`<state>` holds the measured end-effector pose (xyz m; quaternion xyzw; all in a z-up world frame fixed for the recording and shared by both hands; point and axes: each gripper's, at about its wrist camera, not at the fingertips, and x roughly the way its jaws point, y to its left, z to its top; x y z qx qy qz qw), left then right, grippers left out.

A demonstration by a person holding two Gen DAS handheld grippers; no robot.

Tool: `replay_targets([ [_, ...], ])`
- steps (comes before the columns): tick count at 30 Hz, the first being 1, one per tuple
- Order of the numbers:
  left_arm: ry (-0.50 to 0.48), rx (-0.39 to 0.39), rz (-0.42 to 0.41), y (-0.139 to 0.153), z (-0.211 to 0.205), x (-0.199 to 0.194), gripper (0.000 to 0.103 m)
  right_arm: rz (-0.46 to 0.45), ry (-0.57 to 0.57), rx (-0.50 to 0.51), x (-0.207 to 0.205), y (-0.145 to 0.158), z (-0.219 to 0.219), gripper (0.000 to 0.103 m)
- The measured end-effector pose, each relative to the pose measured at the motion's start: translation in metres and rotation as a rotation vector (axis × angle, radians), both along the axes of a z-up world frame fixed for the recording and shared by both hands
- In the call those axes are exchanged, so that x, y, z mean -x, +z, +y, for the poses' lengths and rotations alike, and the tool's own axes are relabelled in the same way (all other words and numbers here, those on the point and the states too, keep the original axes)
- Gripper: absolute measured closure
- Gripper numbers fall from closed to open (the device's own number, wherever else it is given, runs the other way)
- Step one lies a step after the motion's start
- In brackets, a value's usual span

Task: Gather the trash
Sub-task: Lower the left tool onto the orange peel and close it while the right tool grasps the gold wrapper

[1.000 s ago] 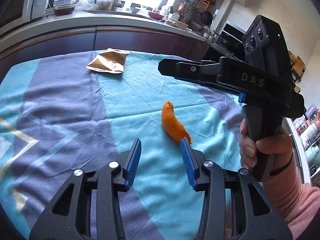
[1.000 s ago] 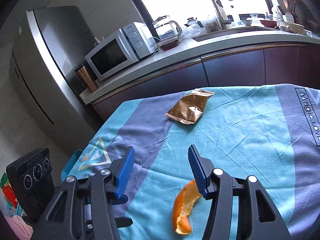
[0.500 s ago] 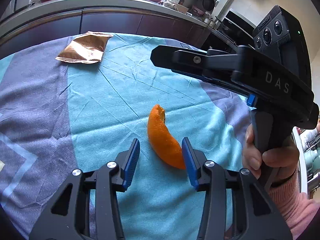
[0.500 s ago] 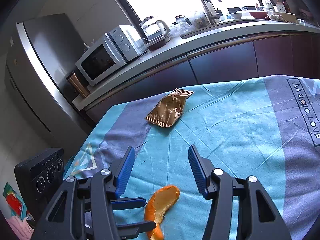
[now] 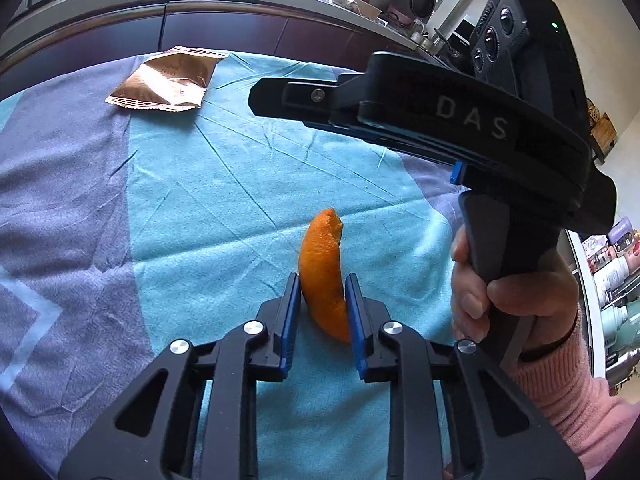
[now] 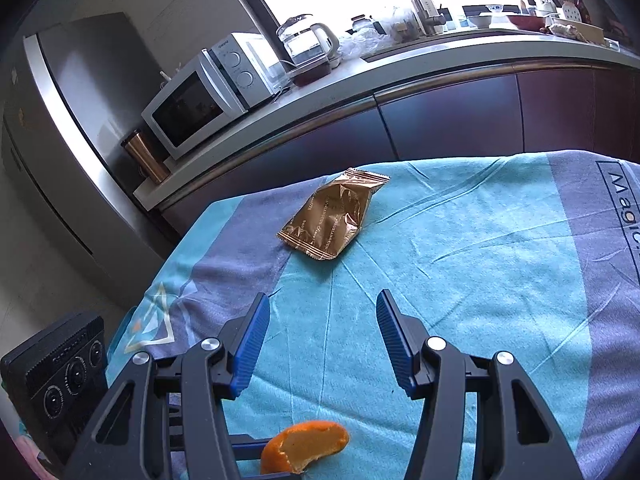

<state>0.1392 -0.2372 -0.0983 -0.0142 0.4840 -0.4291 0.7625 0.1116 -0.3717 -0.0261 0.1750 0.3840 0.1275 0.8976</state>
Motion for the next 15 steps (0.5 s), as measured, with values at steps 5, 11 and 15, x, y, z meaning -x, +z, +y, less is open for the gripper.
replay_targets([
  [5,0.035,0.032,0.003,0.007,0.025,0.001,0.084,0.025,0.000,0.023,-0.028,-0.008,0.009,0.050],
  [11,0.107,0.066,0.002,0.016,0.066,0.000,0.084,0.068,-0.029,0.015,-0.065,-0.019,0.010,0.050],
  [15,0.151,0.078,-0.005,0.018,0.087,-0.005,0.084,0.095,-0.057,-0.002,-0.087,-0.024,0.006,0.050],
])
